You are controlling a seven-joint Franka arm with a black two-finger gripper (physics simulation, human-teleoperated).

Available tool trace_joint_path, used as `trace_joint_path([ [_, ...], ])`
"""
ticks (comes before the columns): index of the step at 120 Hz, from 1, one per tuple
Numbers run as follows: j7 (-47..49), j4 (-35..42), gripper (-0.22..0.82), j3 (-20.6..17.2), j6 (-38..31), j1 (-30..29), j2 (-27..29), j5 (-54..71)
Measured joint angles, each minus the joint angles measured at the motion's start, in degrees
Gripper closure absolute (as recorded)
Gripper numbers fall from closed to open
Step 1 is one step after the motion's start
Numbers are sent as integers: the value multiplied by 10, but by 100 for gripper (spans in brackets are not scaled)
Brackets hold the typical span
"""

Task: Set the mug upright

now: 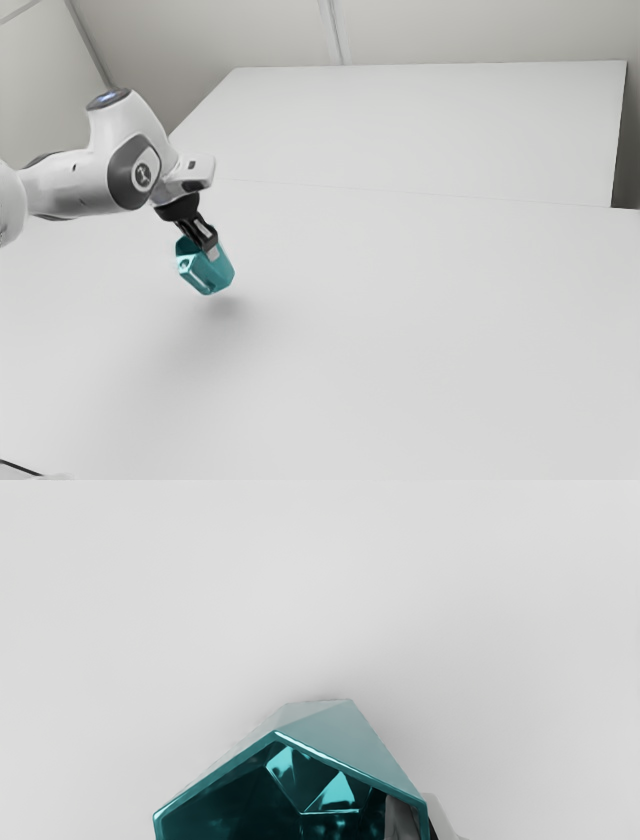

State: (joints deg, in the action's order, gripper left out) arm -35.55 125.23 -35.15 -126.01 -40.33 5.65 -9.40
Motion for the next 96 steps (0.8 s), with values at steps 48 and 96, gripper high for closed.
trace_joint_path([
  [48, 134, 8, 79, -44, -34, 6, -42, 53],
  [96, 215, 2, 79, -50, -54, 14, -89, 118],
])
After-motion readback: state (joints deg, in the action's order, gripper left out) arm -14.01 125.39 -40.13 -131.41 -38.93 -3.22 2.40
